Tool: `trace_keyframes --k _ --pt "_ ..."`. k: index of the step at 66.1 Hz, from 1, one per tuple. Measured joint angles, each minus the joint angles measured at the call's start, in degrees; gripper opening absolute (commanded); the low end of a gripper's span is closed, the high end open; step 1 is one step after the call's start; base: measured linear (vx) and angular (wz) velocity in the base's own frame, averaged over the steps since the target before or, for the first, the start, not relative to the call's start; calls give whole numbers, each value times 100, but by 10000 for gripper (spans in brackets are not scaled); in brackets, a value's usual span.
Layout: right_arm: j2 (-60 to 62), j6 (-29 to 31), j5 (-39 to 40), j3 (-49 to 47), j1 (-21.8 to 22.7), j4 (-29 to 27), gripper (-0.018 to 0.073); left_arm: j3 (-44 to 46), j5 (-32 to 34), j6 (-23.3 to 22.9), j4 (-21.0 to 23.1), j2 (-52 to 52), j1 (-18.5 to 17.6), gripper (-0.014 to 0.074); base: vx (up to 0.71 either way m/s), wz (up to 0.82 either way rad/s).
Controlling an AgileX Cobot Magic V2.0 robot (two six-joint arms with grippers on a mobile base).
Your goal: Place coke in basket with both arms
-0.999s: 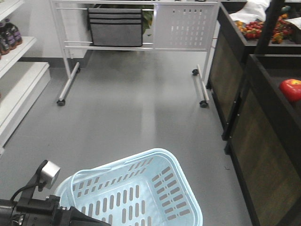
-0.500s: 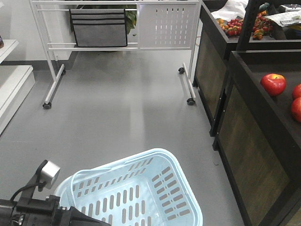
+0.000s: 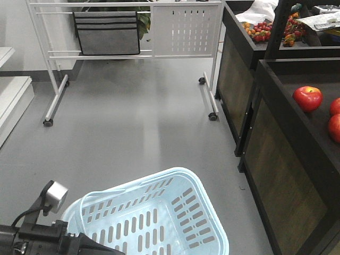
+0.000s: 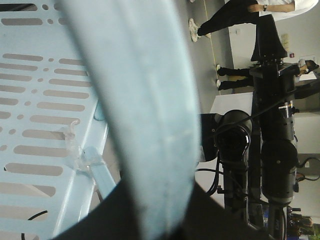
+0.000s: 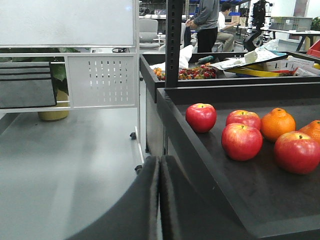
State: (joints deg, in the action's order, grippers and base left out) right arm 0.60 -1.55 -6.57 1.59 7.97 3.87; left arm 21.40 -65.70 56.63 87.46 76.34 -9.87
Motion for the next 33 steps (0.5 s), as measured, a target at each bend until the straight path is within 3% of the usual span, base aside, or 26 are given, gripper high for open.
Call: trace_keyframes --k 33 --pt "0 0 0 0 0 0 -10 0 -5 0 0 0 0 -7 11 -10"
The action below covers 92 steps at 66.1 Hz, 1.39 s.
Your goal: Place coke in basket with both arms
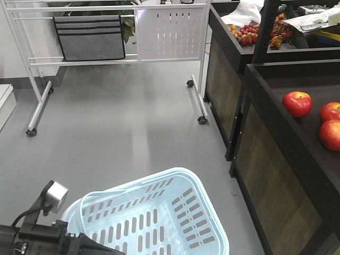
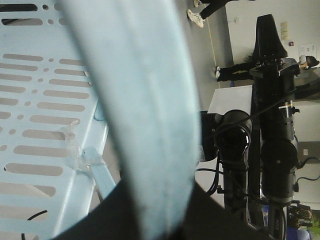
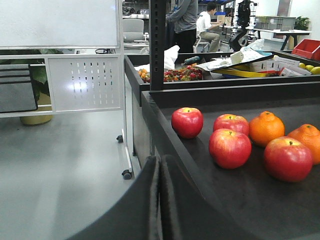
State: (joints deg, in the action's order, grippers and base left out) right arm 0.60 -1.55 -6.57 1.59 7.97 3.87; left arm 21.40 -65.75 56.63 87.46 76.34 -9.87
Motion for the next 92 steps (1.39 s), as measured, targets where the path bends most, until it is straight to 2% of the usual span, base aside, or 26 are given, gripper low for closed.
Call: trace_keyframes --k 92 --pt "0 0 0 0 0 0 -10 0 4 0 0 0 0 -7 17 5"
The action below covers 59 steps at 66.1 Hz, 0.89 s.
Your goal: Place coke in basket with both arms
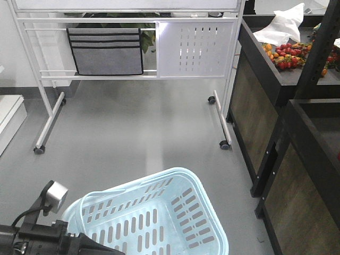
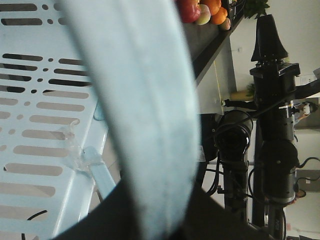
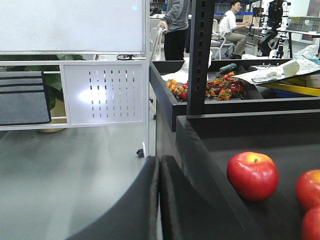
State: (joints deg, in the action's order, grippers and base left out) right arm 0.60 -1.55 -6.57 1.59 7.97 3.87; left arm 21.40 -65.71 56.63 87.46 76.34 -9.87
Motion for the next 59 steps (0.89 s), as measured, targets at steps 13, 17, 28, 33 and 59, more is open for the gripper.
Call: trace_keyframes --k 13,17,28,33,59 --pt "0 0 0 0 0 0 -10 0 0 0 0 0 0 -7 16 -2" --pt "0 0 0 0 0 0 -10 0 0 0 0 0 0 -7 16 -1" --pt "0 0 0 0 0 0 -10 0 0 0 0 0 0 -7 16 1" --pt "0 0 0 0 0 0 -10 0 0 0 0 0 0 -7 17 2" --pt "0 0 0 0 0 0 -10 0 0 0 0 0 0 -7 17 -1"
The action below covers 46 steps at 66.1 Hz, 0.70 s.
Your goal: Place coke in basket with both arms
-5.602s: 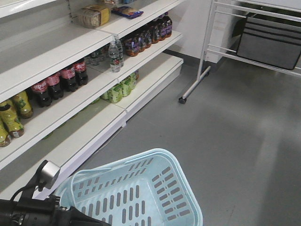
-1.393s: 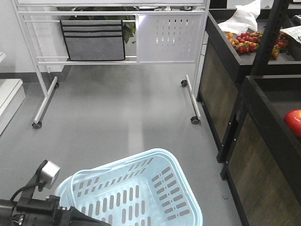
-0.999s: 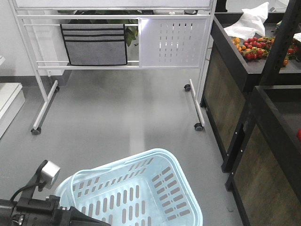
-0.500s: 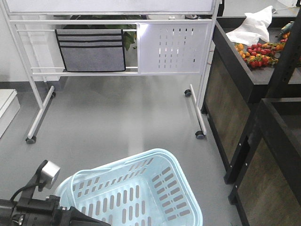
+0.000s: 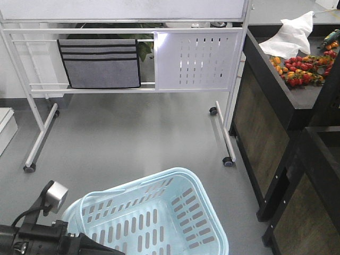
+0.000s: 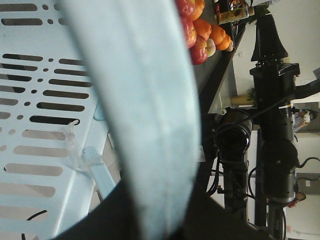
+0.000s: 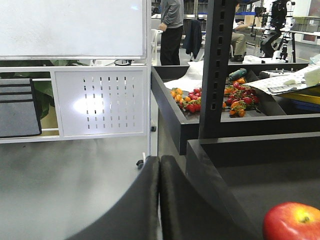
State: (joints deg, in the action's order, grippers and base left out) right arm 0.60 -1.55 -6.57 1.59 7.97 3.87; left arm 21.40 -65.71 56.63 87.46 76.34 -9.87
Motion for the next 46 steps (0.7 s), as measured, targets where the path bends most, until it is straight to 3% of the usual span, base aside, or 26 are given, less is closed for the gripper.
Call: trace_keyframes --k 46 --pt "0 0 0 0 0 0 -10 0 0 0 0 0 0 -6 15 -1"
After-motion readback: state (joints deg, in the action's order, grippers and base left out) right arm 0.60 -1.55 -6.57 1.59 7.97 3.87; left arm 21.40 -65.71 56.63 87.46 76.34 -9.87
